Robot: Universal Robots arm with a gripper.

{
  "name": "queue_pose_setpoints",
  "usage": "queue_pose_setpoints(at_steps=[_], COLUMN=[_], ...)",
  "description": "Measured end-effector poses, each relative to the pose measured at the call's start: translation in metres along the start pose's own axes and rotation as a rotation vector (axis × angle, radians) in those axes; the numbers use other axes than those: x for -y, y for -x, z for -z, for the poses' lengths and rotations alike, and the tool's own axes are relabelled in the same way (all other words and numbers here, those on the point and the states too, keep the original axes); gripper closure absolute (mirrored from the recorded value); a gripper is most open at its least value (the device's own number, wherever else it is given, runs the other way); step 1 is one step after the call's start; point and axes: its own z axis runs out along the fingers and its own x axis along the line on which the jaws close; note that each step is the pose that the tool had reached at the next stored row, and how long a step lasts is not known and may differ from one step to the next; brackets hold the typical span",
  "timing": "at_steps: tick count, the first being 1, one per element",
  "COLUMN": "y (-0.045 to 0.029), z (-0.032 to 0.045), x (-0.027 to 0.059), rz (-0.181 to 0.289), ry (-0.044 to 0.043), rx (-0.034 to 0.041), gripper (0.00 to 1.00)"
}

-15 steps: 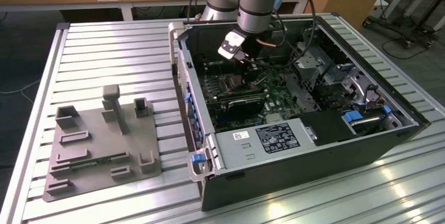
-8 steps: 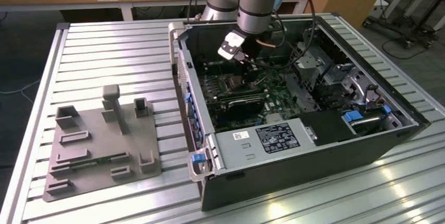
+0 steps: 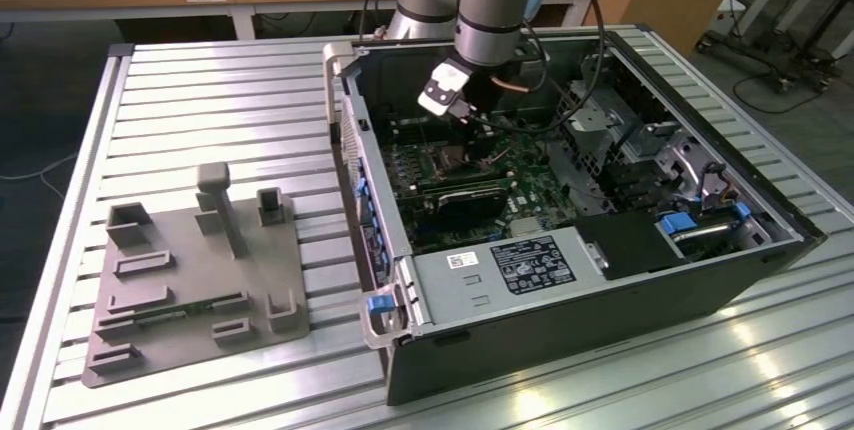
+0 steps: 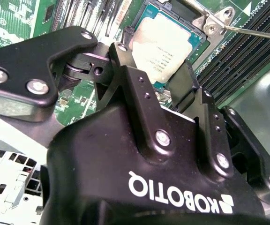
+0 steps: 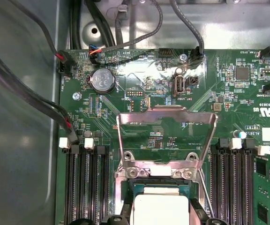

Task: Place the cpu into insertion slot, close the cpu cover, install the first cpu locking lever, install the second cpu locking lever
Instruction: 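Place the cpu into insertion slot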

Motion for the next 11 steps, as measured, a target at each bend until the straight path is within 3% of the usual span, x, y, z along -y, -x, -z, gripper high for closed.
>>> queue_pose_setpoints(at_steps=[11], y=[0.0001], z=[-0.0005], x=[0.0000], rz=[0.002], ry=[0.0001], rx=[-0.0001], gripper=[0.46])
